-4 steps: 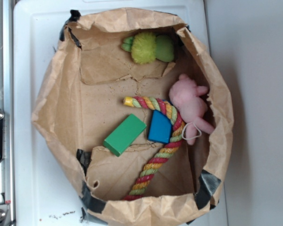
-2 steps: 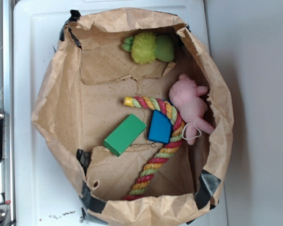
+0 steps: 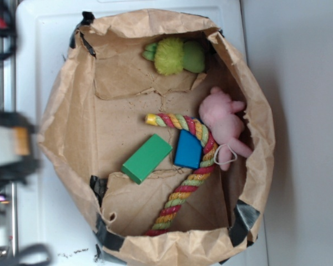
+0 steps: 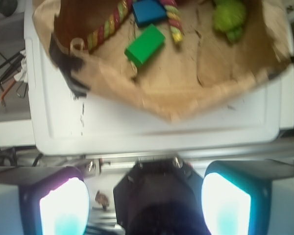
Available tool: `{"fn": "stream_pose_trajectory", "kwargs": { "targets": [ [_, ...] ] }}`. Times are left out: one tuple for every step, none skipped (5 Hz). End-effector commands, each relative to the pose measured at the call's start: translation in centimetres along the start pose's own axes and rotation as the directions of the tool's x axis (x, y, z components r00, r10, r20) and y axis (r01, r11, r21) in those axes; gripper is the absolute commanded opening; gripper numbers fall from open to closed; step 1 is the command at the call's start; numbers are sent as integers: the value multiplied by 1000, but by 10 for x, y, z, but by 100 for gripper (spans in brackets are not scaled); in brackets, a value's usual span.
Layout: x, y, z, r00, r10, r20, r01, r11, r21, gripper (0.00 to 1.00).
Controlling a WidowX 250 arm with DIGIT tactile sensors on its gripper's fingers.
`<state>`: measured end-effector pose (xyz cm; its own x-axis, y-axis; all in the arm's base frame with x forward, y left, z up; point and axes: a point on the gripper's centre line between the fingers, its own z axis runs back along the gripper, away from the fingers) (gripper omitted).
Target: Grab the green block.
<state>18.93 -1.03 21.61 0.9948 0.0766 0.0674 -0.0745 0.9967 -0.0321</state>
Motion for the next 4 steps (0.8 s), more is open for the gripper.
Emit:
{"fn": "stream_pose_trajectory", "kwargs": {
  "targets": [
    [53,13,-21,997,28,78,-28,1000,-7,100],
    [67,19,-43,993,39,113,-36,999,-29,100],
    [70,25,-61,978,113,174,-112,994,-13,100],
    [68,26,-71,964,196,181,-189,980,-53,100]
  ]
}}
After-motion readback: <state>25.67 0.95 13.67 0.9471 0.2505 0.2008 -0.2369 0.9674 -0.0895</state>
